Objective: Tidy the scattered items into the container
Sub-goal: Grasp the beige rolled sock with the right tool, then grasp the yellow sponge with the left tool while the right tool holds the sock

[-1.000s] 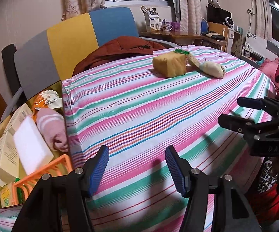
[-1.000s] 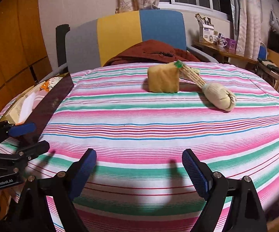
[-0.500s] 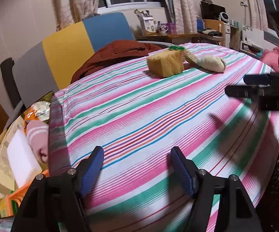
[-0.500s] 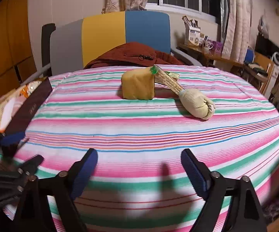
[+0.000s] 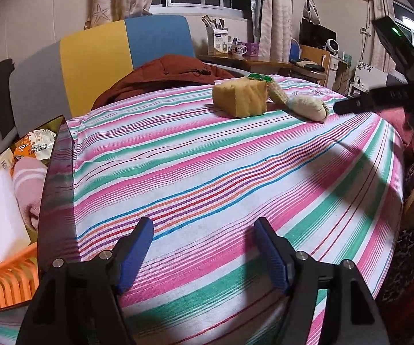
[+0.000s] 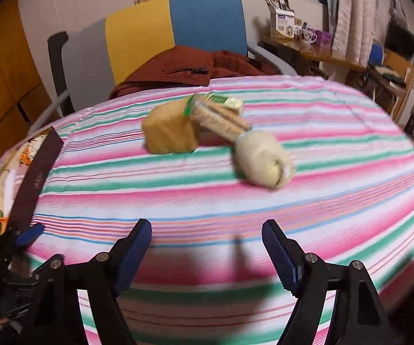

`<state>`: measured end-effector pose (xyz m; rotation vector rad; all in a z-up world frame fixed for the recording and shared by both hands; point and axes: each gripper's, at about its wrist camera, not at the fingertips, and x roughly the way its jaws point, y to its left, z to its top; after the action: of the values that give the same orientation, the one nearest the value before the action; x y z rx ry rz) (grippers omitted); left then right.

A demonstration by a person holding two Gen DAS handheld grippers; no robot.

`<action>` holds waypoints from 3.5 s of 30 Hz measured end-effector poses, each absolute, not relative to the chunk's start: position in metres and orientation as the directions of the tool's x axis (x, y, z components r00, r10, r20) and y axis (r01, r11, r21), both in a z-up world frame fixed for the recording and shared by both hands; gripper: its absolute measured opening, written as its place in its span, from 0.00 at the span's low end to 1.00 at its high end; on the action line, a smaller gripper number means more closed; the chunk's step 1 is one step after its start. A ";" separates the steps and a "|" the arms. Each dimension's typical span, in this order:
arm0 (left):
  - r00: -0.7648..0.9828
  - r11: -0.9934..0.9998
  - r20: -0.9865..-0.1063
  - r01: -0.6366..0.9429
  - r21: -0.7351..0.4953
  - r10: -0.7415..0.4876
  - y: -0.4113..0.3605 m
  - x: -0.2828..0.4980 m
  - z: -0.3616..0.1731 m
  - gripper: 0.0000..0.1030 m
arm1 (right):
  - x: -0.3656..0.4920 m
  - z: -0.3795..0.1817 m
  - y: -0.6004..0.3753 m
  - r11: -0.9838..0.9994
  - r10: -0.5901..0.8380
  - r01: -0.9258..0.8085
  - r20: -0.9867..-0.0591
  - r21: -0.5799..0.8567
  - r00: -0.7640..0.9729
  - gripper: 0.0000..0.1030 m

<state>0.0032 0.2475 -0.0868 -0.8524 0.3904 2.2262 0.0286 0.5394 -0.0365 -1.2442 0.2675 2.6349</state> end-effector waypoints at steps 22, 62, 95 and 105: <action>-0.533 -0.703 -0.673 -0.710 0.028 0.512 0.247 0.003 -0.088 0.72 | -0.061 -0.048 0.623 -0.981 0.052 -0.192 -0.899 0.036 -0.436 0.77; -0.452 -0.641 -0.731 -0.767 0.026 0.511 0.301 -0.018 -0.062 0.71 | -0.071 -0.063 0.628 -0.977 0.171 -0.183 -0.923 -0.112 -0.345 0.56; -0.283 -0.135 -0.777 -0.958 0.252 0.562 0.456 -0.123 -0.031 0.96 | -0.073 -0.073 0.621 -0.971 0.215 -0.167 -0.932 -0.171 -0.291 0.57; -0.134 -0.064 -0.813 -0.991 0.119 0.567 0.480 -0.147 -0.033 0.97 | -0.076 -0.074 0.626 -0.971 0.211 -0.170 -0.934 -0.167 -0.287 0.57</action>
<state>-0.1473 0.4801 -0.0328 -0.6984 0.8245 1.5507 -0.0759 0.6262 -0.0745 -1.7110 -0.0512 2.3448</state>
